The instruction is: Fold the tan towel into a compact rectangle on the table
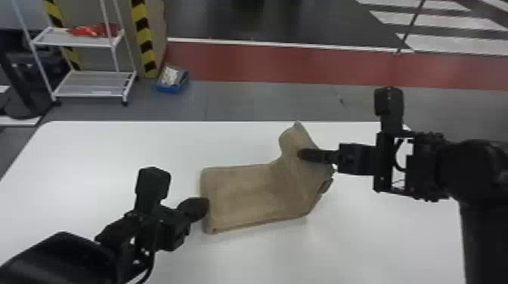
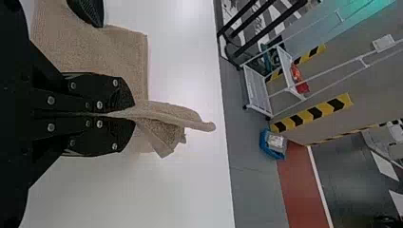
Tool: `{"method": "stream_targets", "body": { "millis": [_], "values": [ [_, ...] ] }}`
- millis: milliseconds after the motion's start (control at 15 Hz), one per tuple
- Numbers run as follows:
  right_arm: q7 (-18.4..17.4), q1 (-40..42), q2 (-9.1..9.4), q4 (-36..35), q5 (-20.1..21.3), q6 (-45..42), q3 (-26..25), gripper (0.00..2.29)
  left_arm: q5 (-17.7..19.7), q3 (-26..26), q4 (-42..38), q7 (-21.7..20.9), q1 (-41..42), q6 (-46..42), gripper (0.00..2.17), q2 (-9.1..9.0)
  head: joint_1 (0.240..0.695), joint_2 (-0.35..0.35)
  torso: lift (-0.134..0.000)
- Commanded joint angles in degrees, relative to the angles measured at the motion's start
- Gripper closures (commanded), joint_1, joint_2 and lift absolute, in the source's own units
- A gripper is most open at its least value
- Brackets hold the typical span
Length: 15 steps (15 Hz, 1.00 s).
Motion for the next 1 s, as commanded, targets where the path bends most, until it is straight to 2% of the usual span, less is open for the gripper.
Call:
{"method": "stream_targets", "body": {
  "millis": [0, 400, 733, 933],
  "values": [
    [-0.05, -0.12, 1.23, -0.17, 0.03, 0.04, 1.32, 1.21, 0.16, -0.4, -0.2, 0.0, 0.02, -0.09, 1.35, -0.09, 0.695, -0.098, -0.124],
    [-0.75, -1.88, 5.63, 2.2, 4.78, -0.66, 8.53, 1.21, 0.34, -0.66, -0.38, -0.35, 0.02, -0.09, 1.35, -0.27, 0.695, -0.049, -0.124],
    [-1.37, -3.64, 7.3, 8.09, 8.65, -2.07, 13.01, 1.21, 0.6, -0.31, -0.29, -0.79, -0.24, -0.79, 1.35, -0.36, 0.695, -0.003, -0.124],
    [-2.16, -4.61, 7.3, 10.11, 8.74, -2.77, 15.56, 1.21, 0.69, 0.04, -0.29, -0.97, -0.33, -0.79, 1.35, -0.62, 0.695, 0.013, -0.124]
  ]
}}
